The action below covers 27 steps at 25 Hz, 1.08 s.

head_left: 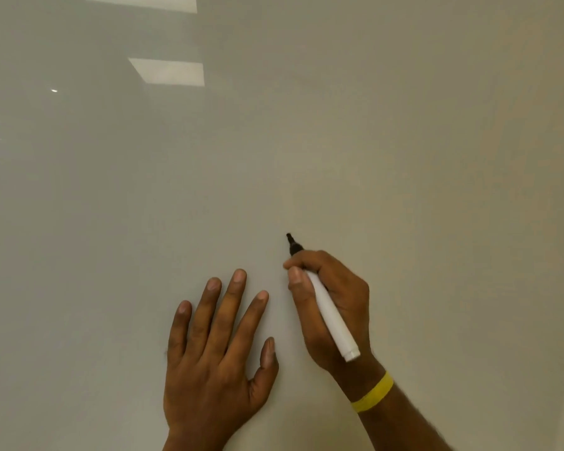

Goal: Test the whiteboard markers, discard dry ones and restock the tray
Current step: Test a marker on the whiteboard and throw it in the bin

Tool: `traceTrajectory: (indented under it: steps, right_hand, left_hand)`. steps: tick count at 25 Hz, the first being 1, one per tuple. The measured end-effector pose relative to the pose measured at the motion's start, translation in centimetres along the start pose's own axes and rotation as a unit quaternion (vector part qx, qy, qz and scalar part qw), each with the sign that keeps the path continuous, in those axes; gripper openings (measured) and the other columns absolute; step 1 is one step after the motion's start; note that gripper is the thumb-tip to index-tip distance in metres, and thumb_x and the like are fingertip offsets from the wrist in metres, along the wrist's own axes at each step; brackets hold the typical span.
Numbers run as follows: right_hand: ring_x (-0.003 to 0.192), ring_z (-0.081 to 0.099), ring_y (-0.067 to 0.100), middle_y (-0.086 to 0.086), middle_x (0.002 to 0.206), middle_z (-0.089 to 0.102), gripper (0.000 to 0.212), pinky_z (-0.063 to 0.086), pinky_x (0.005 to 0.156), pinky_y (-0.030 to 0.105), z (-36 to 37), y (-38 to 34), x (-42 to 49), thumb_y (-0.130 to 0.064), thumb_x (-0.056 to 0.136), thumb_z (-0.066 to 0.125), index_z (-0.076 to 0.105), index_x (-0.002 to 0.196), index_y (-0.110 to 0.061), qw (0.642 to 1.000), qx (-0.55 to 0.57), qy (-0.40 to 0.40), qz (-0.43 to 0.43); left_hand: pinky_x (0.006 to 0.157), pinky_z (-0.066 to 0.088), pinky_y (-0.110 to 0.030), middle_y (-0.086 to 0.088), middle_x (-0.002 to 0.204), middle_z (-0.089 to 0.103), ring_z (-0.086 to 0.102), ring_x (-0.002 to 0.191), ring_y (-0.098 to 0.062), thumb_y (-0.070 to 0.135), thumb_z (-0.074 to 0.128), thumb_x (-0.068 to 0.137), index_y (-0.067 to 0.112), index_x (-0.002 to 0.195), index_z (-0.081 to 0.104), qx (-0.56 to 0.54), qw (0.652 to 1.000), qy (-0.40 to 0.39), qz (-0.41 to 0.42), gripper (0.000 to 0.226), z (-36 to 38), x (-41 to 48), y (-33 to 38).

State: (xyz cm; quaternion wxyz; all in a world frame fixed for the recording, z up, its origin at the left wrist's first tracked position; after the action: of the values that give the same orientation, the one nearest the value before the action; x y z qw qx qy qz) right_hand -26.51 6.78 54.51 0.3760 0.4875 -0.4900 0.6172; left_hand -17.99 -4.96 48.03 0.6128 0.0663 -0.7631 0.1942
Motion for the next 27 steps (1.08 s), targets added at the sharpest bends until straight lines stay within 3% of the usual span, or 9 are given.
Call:
traceTrajectory:
  steps: [4,7,10,13,17,20,23,25,27]
  right_hand:
    - [0.076,0.065,0.007,-0.017,0.083,0.064,0.01,0.052,0.07,0.018,-1.2,1.6,-2.1,-0.028,0.095,0.054,0.064,0.096,-0.028,0.997,0.033,0.03,0.058]
    - [0.079,0.065,0.004,-0.014,0.087,0.063,0.012,0.053,0.073,0.017,-0.7,1.1,-3.4,-0.036,0.098,0.052,0.062,0.099,-0.029,0.999,-0.027,-0.02,0.021]
    - [0.077,0.065,0.006,-0.014,0.086,0.063,0.011,0.053,0.072,0.02,-2.0,1.9,-4.9,-0.028,0.094,0.055,0.062,0.098,-0.035,0.997,-0.031,0.016,0.064]
    - [0.073,0.062,0.005,-0.011,0.084,0.06,0.005,0.053,0.067,0.023,0.0,1.1,-8.7,-0.031,0.096,0.055,0.059,0.098,-0.031,0.992,-0.108,-0.059,0.005]
    - [0.064,0.055,-0.002,-0.016,0.079,0.053,0.008,0.047,0.061,0.013,-0.2,2.9,-12.7,-0.043,0.097,0.054,0.057,0.098,-0.036,0.991,-0.089,-0.056,0.077]
    - [0.066,0.057,-0.002,-0.017,0.079,0.053,0.015,0.047,0.06,0.015,-0.4,2.3,-13.2,-0.048,0.097,0.051,0.06,0.102,-0.037,0.987,-0.09,-0.109,0.074]
    - [0.074,0.061,0.005,-0.015,0.086,0.06,0.03,0.048,0.066,0.021,-2.2,1.1,-9.8,-0.041,0.101,0.044,0.068,0.11,-0.024,0.996,-0.047,-0.051,0.056]
    - [0.08,0.063,0.007,-0.013,0.093,0.063,0.027,0.049,0.071,0.021,-3.1,0.5,-6.3,-0.029,0.098,0.047,0.067,0.111,-0.017,0.999,-0.029,0.005,0.045]
    - [0.083,0.064,0.002,-0.019,0.094,0.064,0.02,0.05,0.074,0.016,-3.3,0.5,-2.9,-0.022,0.09,0.055,0.064,0.108,-0.021,0.998,-0.016,0.036,0.055]
  left_hand:
    - [0.119,0.021,-0.048,-0.006,0.156,0.034,0.029,0.146,-0.027,0.046,0.051,0.088,0.023,0.144,0.044,-0.003,1.0,-0.003,-0.003,0.062,0.0,0.1,0.0]
    - [0.119,0.021,-0.048,-0.007,0.155,0.037,0.03,0.146,-0.027,0.045,0.052,0.087,0.021,0.143,0.046,-0.012,1.0,0.003,-0.005,0.061,-0.1,0.0,-0.1]
    - [0.118,0.023,-0.048,-0.007,0.154,0.039,0.032,0.145,-0.027,0.043,0.054,0.087,0.021,0.142,0.049,-0.016,1.0,0.011,-0.01,0.059,-0.3,0.0,0.0]
    - [0.119,0.022,-0.049,-0.008,0.154,0.038,0.031,0.145,-0.027,0.043,0.054,0.088,0.021,0.142,0.047,-0.02,1.0,0.015,-0.011,0.06,-0.3,-0.1,0.0]
    - [0.119,0.02,-0.047,-0.008,0.153,0.039,0.031,0.146,-0.027,0.042,0.053,0.088,0.021,0.142,0.047,-0.017,1.0,0.015,-0.011,0.059,-0.3,-0.1,-0.2]
    - [0.119,0.022,-0.047,-0.008,0.152,0.041,0.033,0.144,-0.027,0.04,0.055,0.087,0.02,0.141,0.05,-0.014,1.0,0.021,-0.012,0.057,-0.3,-0.1,-0.1]
    - [0.118,0.024,-0.048,-0.007,0.153,0.041,0.034,0.144,-0.027,0.039,0.057,0.086,0.02,0.14,0.051,-0.016,0.999,0.025,-0.014,0.058,-0.5,-0.1,-0.1]
    - [0.117,0.025,-0.048,-0.007,0.153,0.04,0.034,0.144,-0.027,0.039,0.058,0.086,0.02,0.14,0.052,-0.018,0.999,0.021,-0.015,0.058,-0.5,-0.2,-0.1]
    - [0.117,0.024,-0.049,-0.008,0.153,0.04,0.033,0.144,-0.027,0.039,0.056,0.087,0.019,0.14,0.052,-0.019,1.0,0.018,-0.015,0.057,-0.5,-0.4,-0.2]
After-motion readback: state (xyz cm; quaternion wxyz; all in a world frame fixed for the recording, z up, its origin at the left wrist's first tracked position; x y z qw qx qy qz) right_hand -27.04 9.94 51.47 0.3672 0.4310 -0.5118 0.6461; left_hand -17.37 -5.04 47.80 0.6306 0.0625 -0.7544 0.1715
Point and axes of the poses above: each hand's wrist, its own x-axis towards the middle knuckle, its own z-axis out of the palm, y = z × x, the point moved 9 cm from there along x, towards the middle knuckle
